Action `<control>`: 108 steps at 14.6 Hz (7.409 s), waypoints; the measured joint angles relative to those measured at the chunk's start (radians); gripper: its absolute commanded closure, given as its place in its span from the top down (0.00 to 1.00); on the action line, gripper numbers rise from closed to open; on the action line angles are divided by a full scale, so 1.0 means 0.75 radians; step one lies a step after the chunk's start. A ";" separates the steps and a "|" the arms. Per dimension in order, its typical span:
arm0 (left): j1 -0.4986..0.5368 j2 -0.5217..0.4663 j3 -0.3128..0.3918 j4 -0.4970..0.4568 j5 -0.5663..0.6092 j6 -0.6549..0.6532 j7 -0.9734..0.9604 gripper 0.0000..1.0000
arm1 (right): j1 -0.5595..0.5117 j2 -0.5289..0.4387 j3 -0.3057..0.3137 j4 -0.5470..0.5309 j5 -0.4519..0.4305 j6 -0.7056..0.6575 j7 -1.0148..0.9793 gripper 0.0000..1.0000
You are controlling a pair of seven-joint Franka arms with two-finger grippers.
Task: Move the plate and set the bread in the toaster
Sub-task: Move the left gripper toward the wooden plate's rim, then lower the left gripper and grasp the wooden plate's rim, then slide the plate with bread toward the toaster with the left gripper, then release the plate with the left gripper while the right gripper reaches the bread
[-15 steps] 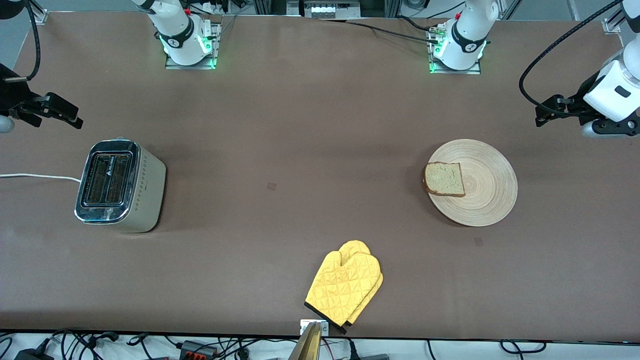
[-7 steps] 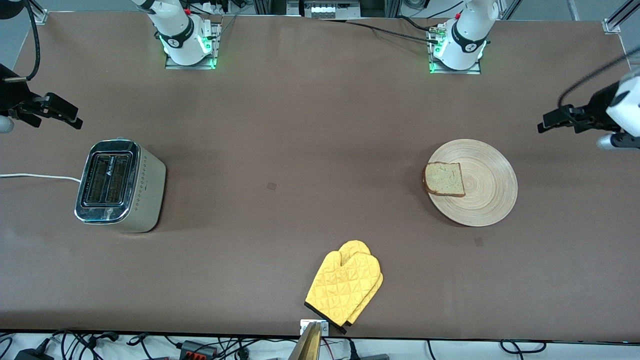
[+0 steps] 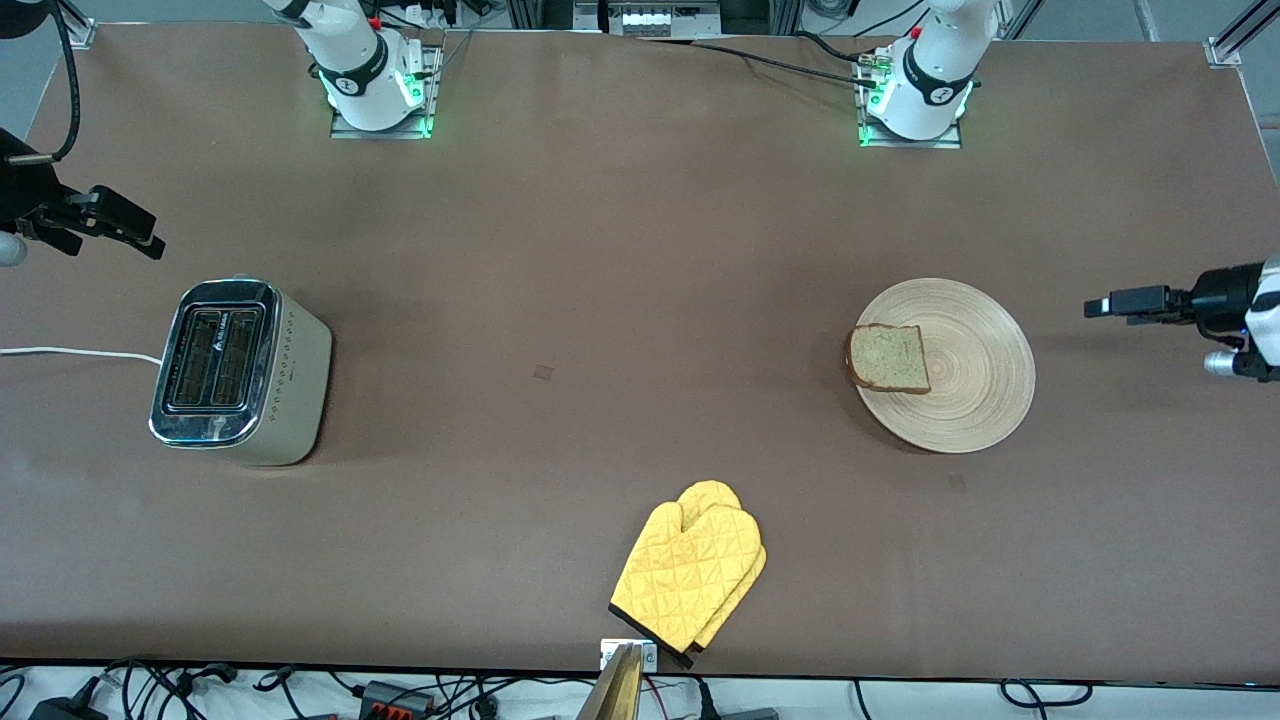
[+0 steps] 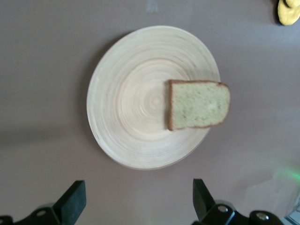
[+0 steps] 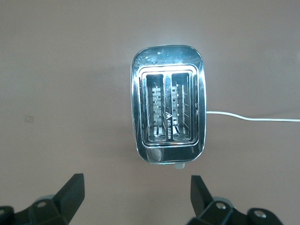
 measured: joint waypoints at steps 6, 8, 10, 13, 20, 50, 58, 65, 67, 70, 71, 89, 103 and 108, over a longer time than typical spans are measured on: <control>0.083 0.264 0.000 0.018 -0.063 0.065 0.133 1.00 | 0.000 0.000 0.000 0.000 0.000 0.000 -0.004 1.00; 0.098 0.334 0.000 0.019 -0.097 0.091 0.184 1.00 | 0.000 0.000 0.000 0.000 0.000 0.000 -0.004 1.00; 0.103 0.387 -0.001 0.019 -0.120 0.113 0.204 1.00 | 0.000 0.000 0.001 0.000 0.000 0.000 -0.005 1.00; 0.107 0.425 -0.001 0.011 -0.207 0.136 0.207 1.00 | 0.000 0.000 0.001 0.000 0.000 0.000 -0.005 1.00; 0.128 0.447 -0.003 -0.059 -0.232 0.201 0.207 0.89 | 0.000 0.000 0.002 -0.002 0.000 0.001 -0.005 1.00; 0.118 0.464 -0.156 -0.038 -0.422 0.007 0.231 0.01 | 0.002 0.001 0.008 -0.011 0.000 0.012 -0.013 1.00; -0.217 0.496 -0.221 -0.039 -0.790 0.061 0.230 0.01 | 0.002 0.001 0.008 -0.011 0.000 0.021 -0.013 1.00; -0.605 0.537 -0.222 -0.039 -1.056 0.374 0.221 0.01 | 0.002 0.001 0.008 -0.019 0.000 0.048 -0.013 1.00; -0.694 0.550 -0.222 -0.038 -1.100 0.441 0.221 0.01 | 0.002 0.001 0.008 -0.023 0.000 0.057 -0.013 1.00; -0.774 0.569 -0.222 -0.032 -1.110 0.477 0.219 0.01 | 0.002 0.002 0.008 -0.031 0.000 0.064 -0.013 1.00; -0.786 0.579 -0.221 -0.019 -1.110 0.478 0.219 0.01 | 0.002 0.002 0.008 -0.032 0.000 0.064 -0.013 1.00; -0.954 0.672 -0.209 0.042 -1.111 0.623 0.216 0.38 | 0.212 0.224 0.023 -0.066 0.000 0.183 0.056 1.00; -0.513 0.657 -0.136 0.239 -0.653 0.048 0.178 0.45 | 0.500 0.455 0.026 -0.065 0.006 0.324 0.350 1.00; -0.383 0.570 -0.137 0.408 -0.287 -0.196 0.115 0.45 | 0.561 0.607 0.034 -0.068 0.137 0.521 0.373 1.00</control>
